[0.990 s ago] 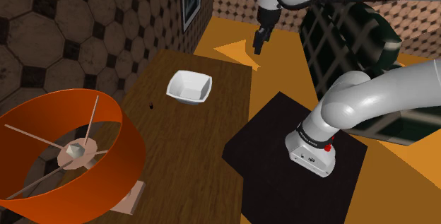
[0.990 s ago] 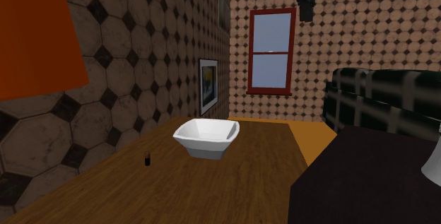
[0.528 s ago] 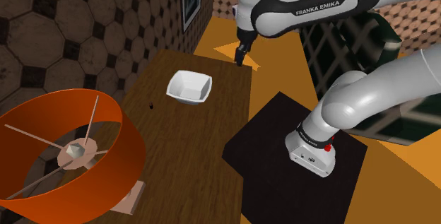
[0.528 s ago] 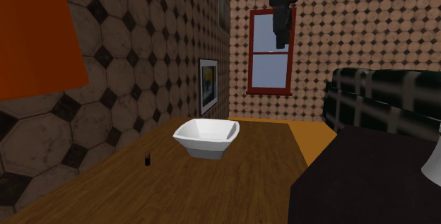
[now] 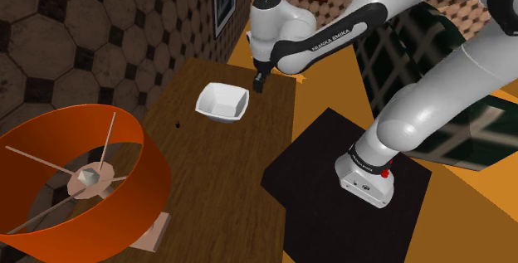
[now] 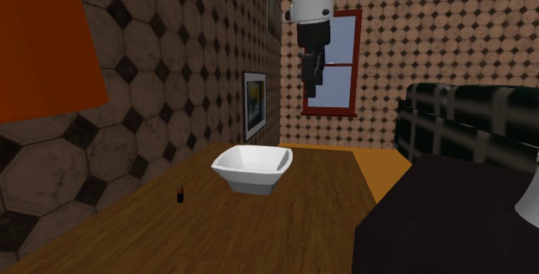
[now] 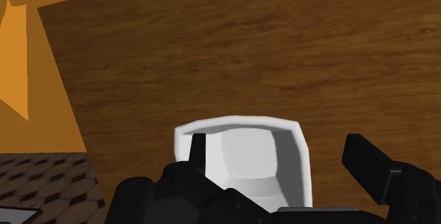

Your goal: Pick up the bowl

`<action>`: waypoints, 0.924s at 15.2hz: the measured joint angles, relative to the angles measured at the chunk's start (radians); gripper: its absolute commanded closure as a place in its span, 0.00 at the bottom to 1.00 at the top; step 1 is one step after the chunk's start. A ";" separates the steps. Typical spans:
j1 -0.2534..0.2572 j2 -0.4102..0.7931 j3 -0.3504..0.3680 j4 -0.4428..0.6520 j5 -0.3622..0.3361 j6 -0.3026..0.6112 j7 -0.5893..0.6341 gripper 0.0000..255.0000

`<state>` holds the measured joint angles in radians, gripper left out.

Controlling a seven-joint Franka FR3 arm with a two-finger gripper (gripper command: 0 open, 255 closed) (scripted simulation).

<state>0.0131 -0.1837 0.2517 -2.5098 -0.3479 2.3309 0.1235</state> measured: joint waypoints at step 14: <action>0.093 0.583 -0.013 0.326 -0.563 0.154 0.432 0.00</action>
<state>0.1061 0.3990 0.2383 -2.1834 -0.9112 2.4845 0.5551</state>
